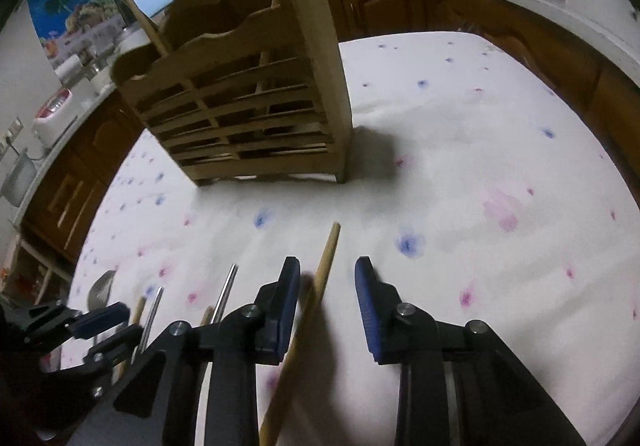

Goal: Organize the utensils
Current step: 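Close the left gripper on a wooden chopstick while the right gripper grasps another wooden chopstick, then lift both held wooden chopsticks and carry them over the wooden holder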

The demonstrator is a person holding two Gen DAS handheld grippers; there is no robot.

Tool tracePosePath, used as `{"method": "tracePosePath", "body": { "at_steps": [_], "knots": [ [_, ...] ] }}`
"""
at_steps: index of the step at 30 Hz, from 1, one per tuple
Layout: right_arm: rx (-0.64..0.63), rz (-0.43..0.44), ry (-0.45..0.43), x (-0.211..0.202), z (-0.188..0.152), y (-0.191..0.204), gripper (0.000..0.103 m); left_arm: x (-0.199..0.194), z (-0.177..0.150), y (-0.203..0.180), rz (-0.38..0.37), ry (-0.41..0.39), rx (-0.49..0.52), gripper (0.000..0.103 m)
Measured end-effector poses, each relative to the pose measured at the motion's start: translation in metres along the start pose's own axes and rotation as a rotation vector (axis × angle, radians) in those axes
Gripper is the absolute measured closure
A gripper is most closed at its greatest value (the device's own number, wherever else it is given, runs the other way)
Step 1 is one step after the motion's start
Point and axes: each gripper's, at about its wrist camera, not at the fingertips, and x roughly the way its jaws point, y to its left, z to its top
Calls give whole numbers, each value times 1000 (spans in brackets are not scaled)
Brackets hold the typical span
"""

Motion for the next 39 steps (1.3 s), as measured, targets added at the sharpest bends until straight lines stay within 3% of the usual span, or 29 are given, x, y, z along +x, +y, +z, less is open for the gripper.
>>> {"method": "tracePosePath", "body": {
  "at_steps": [4, 6, 10, 21, 32, 39],
  "knots": [
    [-66, -41, 10, 10, 8, 12, 74, 1, 1, -1, -29, -20, 6, 96],
    [-91, -63, 9, 11, 7, 16, 94, 1, -1, -1, -28, -32, 5, 97],
    [-73, -12, 5, 6, 5, 12, 98, -1, -3, 5, -61, -37, -43, 99],
    [-15, 133, -97, -55, 1, 9, 98, -52, -10, 25, -148, -136, -152, 100],
    [-17, 175, -184, -104, 2, 19, 98, -109, -24, 28, -148, -231, -168, 100],
    [-26, 209, -278, -148, 6, 24, 98, -164, -37, 34, -164, -357, -195, 100]
  ]
}}
